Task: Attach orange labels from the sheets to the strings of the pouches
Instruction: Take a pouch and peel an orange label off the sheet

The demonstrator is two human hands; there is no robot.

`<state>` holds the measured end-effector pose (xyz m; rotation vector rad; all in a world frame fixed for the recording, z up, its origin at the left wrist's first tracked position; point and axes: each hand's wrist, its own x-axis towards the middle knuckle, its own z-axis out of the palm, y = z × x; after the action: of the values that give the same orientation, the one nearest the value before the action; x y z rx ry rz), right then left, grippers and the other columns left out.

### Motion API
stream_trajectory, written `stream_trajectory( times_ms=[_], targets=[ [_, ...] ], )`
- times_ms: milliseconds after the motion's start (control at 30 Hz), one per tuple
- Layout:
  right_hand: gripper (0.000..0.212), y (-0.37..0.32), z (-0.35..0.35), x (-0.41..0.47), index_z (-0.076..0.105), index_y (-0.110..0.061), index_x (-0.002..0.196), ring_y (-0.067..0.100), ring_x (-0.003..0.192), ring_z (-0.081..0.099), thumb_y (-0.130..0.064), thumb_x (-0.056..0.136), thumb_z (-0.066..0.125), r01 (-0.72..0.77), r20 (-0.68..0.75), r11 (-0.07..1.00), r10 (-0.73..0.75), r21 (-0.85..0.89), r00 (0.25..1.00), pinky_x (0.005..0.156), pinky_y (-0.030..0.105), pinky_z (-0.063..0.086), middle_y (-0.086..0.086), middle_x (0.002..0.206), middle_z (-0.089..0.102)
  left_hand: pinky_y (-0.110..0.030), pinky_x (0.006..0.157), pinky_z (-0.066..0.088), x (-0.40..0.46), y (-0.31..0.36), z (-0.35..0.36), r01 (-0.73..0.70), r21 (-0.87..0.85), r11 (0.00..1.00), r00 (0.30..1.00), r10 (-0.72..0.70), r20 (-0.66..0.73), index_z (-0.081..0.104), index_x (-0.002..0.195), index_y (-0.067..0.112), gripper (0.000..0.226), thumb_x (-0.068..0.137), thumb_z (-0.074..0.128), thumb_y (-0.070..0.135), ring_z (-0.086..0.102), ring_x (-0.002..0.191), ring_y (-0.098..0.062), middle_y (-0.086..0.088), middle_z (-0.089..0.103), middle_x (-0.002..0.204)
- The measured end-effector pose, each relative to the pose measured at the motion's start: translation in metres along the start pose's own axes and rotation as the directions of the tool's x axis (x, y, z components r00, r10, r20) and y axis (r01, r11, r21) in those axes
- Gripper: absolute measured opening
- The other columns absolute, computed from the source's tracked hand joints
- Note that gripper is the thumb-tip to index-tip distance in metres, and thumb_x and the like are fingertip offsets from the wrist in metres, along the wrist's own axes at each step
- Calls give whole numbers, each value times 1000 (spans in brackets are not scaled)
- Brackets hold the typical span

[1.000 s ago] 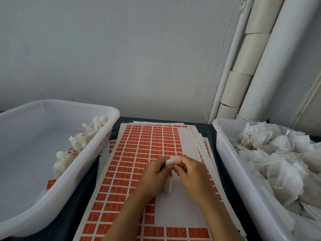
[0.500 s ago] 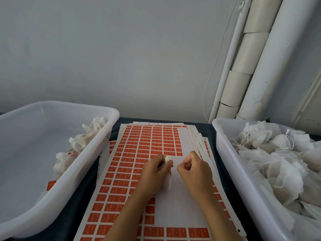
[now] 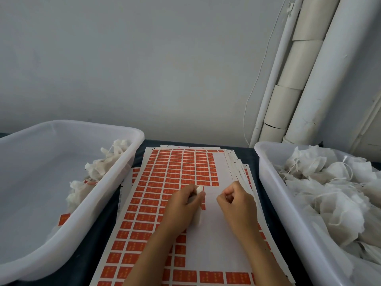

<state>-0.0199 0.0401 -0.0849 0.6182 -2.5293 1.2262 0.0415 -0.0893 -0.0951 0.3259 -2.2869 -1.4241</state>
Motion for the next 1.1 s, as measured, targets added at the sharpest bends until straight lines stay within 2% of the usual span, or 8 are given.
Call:
stream_trajectory(
  times_ms=[100,267,367,500,600,833,967,1100],
  targets=[
    [22,0,1,1,47,-23,74,7,58,54,-18,84,66,-25,-6,1000,25,12,1000,53,8,35,-13,70,54,-15,62,42,-1,1,0,-4,27,1000,1000,4,4,53,73,30,21,93,55,35,55,65,-2,17,57,65],
    [25,-2,5,0,44,-25,73,5,55,54,-18,84,66,-33,-11,999,33,33,999,49,1,32,-22,68,48,-26,69,49,-3,3,-3,0,-40,999,999,-2,-38,56,75,23,19,92,56,32,56,69,-10,7,59,71],
    [24,-3,5,0,46,-25,73,5,55,54,-16,84,65,-22,-12,998,22,59,1000,45,1,36,-24,67,48,-21,65,47,-3,3,-6,11,-54,999,999,-13,-39,54,72,25,21,93,56,30,54,66,-7,9,56,68],
    [20,4,2,1,50,-28,74,0,63,58,-19,88,62,14,196,996,-31,86,980,57,-1,40,-19,72,56,-20,64,45,-2,-1,-7,88,-109,990,992,-97,-85,58,80,15,22,95,53,30,54,66,-9,-2,59,73],
    [10,7,1,3,55,-30,82,-5,72,57,-24,88,61,23,290,997,-42,69,956,60,-4,38,-20,82,59,-11,58,45,-1,-2,-8,140,-246,959,976,-175,-130,57,78,18,24,97,48,28,59,60,-2,5,61,70],
    [23,0,4,12,64,-23,110,5,101,57,-30,88,62,289,462,943,-185,-166,868,84,2,32,-11,119,59,-36,81,55,1,-2,-9,163,-309,937,964,-218,-153,61,86,14,22,98,47,26,66,83,-25,-6,67,85],
    [32,-5,5,16,60,-24,120,9,112,57,-33,90,58,440,512,853,-255,-280,820,100,14,34,-10,128,57,-29,75,55,0,-4,-8,175,-334,926,956,-241,-169,59,82,18,22,98,46,25,64,77,-17,0,65,80],
    [33,-3,6,12,59,-25,122,7,112,58,-36,91,55,537,511,787,-341,-304,789,102,15,35,-11,127,58,-27,76,53,2,-6,-6,182,-324,928,947,-255,-198,59,82,17,22,98,47,27,63,77,-17,-1,65,82]
  ],
)
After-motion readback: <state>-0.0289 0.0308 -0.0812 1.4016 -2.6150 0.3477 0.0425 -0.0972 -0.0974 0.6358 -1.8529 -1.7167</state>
